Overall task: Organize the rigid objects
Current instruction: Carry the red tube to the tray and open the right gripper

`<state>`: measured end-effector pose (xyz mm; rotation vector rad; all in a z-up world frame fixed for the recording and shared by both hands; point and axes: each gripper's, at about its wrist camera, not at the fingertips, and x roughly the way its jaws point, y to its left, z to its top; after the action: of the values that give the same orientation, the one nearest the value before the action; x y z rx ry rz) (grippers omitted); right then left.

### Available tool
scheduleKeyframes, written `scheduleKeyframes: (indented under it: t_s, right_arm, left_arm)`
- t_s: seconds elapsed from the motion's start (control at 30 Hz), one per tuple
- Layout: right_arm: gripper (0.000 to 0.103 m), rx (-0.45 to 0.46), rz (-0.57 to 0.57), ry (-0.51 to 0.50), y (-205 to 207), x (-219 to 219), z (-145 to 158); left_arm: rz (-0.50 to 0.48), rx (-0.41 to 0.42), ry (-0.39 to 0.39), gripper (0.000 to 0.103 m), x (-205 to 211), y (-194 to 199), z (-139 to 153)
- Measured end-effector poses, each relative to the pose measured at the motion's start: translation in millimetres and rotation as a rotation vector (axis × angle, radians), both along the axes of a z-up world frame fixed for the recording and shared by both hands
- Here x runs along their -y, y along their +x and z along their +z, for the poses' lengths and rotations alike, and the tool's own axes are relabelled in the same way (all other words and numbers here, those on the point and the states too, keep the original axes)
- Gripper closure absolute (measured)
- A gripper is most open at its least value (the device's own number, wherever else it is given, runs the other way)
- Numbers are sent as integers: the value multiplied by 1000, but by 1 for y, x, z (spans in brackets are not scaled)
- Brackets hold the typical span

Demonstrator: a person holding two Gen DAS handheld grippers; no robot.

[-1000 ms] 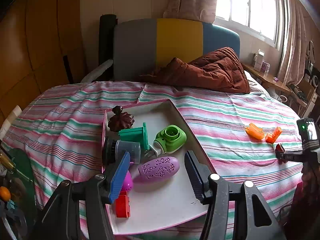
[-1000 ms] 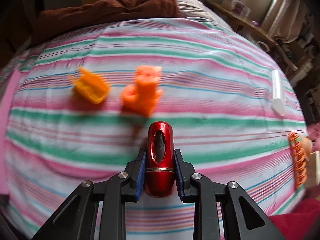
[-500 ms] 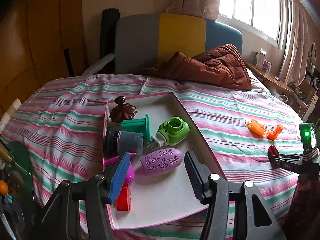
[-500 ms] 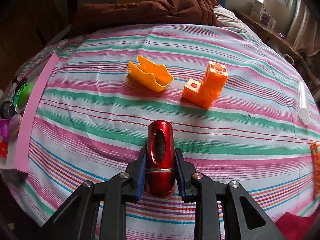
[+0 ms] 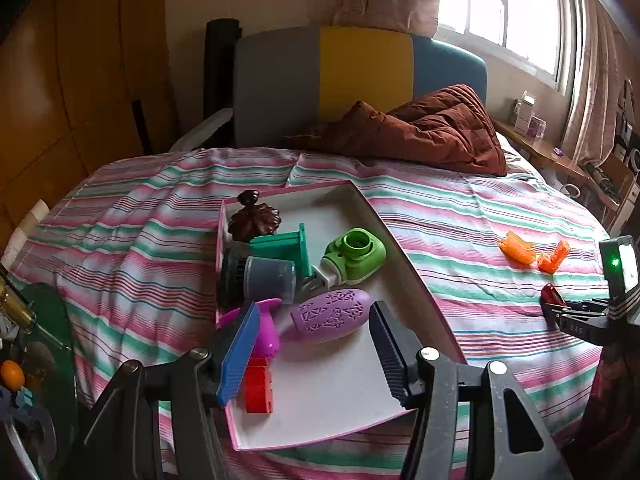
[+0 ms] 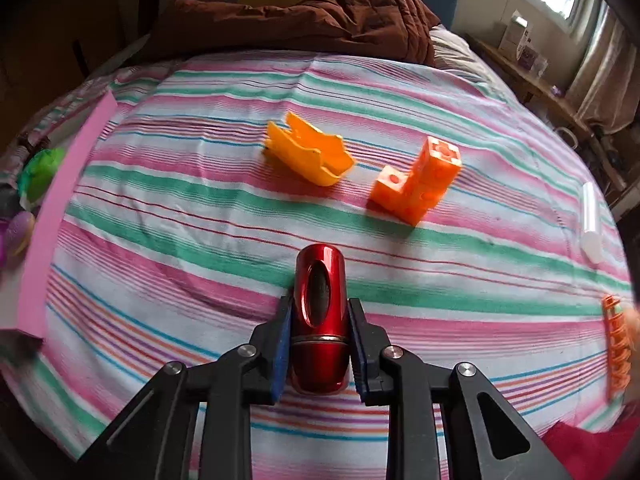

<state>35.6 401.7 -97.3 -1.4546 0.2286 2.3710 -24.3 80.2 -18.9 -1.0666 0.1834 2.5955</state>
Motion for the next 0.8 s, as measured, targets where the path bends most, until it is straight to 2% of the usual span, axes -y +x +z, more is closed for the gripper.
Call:
scheduleKeyframes:
  t_s: [0.07,0.17,0.33,0.5,0.53,0.63,0.73,0.8]
  right_arm:
    - [77,-34,26,-46,-1,11,8]
    - [77,-80,74,-62,-10,33,21]
    - [77,-161,211,-108,-34,89,50]
    - [77,-174,325,-160,-59,141,59]
    - [76,-169,338,-163,-63,149,59]
    - [76,-164,356,-72,-73,168,64]
    - [77,-182,373,-117,-82,169,70]
    - [77,-193,387,-96,-83,175,73]
  left_arm:
    - [9,1,4,46,4,0,0]
    - [22,2,12,46,11,-1,1]
    - [40,-2,18,46,20,0,1]
    - [63,2,24,46,30,0,0]
    - [66,3,23,46,31,-1,0]
    - [79,9,25,46,37,-2,-2]
    - [89,21,31,46,41,-3,-5]
    - [96,22,33,46,44,-4,-6]
